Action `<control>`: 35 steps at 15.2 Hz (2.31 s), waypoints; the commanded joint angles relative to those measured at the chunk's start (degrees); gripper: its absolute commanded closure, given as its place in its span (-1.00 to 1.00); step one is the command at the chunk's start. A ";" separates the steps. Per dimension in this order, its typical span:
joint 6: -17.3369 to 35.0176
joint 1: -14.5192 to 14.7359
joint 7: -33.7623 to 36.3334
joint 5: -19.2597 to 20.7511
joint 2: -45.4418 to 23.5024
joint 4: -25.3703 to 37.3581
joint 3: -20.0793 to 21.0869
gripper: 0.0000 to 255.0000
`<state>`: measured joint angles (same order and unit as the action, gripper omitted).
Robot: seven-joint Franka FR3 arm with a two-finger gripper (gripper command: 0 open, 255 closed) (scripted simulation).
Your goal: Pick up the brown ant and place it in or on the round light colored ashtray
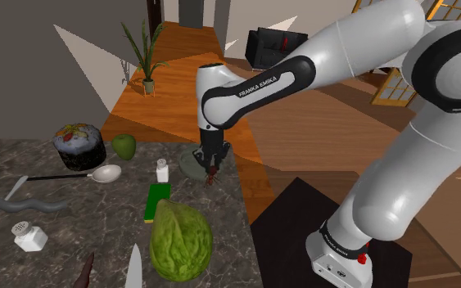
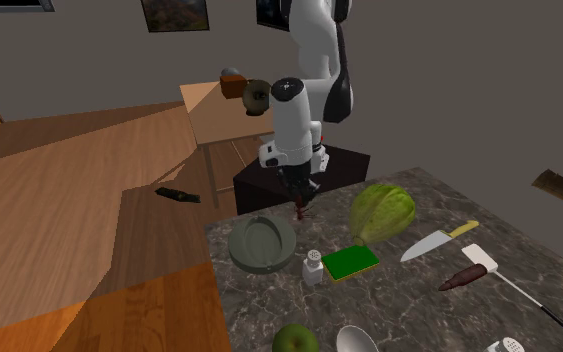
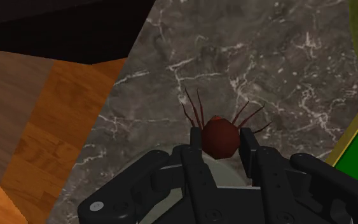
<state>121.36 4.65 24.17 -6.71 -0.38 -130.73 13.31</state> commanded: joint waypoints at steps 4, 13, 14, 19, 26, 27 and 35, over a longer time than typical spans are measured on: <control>-2.57 -2.36 -2.97 2.80 -7.67 9.77 -2.41 1.00; -0.89 -3.55 -4.92 4.60 -15.92 16.08 -3.95 1.00; -0.23 -3.53 -4.91 4.66 -16.37 15.87 -3.98 1.00; 3.03 -3.38 -4.87 4.99 -18.77 14.99 -4.12 1.00; 3.30 -3.37 -4.86 5.02 -18.99 14.93 -4.13 1.00; 3.29 -3.37 -4.86 5.02 -18.98 14.93 -4.13 1.00; -0.26 -3.57 -5.00 4.83 -17.34 16.85 -4.10 -1.00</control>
<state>122.25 1.31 19.47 -1.80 -18.45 -114.22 9.29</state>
